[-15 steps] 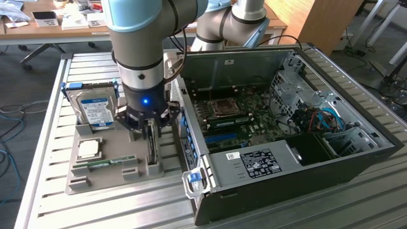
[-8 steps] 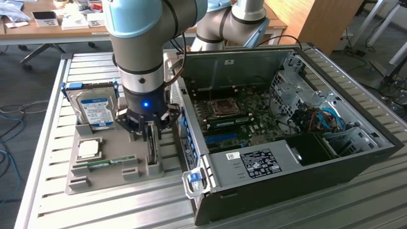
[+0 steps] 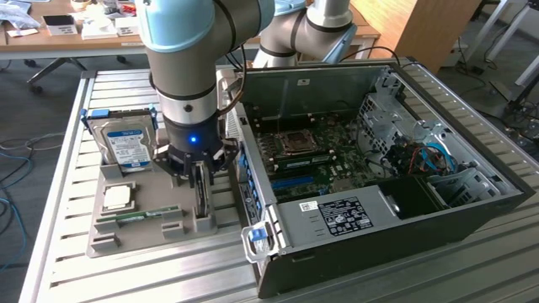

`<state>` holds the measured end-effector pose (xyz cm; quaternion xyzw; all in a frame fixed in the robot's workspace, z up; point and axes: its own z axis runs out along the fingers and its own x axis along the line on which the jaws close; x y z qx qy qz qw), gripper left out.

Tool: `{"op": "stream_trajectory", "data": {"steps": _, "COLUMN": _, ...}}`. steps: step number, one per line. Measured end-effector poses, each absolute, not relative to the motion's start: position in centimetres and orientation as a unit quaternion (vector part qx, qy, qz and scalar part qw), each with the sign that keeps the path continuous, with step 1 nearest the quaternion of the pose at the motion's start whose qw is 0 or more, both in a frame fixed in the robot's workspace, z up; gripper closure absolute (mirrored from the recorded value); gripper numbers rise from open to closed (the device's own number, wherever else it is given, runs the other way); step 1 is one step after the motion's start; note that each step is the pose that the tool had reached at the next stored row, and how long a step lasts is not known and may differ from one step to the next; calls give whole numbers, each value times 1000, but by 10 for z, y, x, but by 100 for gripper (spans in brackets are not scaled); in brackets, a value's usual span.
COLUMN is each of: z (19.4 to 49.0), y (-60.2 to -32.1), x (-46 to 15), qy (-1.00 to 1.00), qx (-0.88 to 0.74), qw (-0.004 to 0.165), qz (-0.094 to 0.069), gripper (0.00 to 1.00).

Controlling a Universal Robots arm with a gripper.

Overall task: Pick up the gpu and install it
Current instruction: 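Pick up the gpu and move the gpu toward the slot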

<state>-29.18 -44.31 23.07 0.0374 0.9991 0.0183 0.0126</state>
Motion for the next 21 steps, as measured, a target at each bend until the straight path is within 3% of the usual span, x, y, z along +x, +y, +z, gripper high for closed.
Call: {"op": "stream_trajectory", "data": {"steps": 21, "z": 229, "y": -443, "x": -292, "qy": 999, "qx": 37, "qw": 13, "qz": 18, "gripper": 60}}
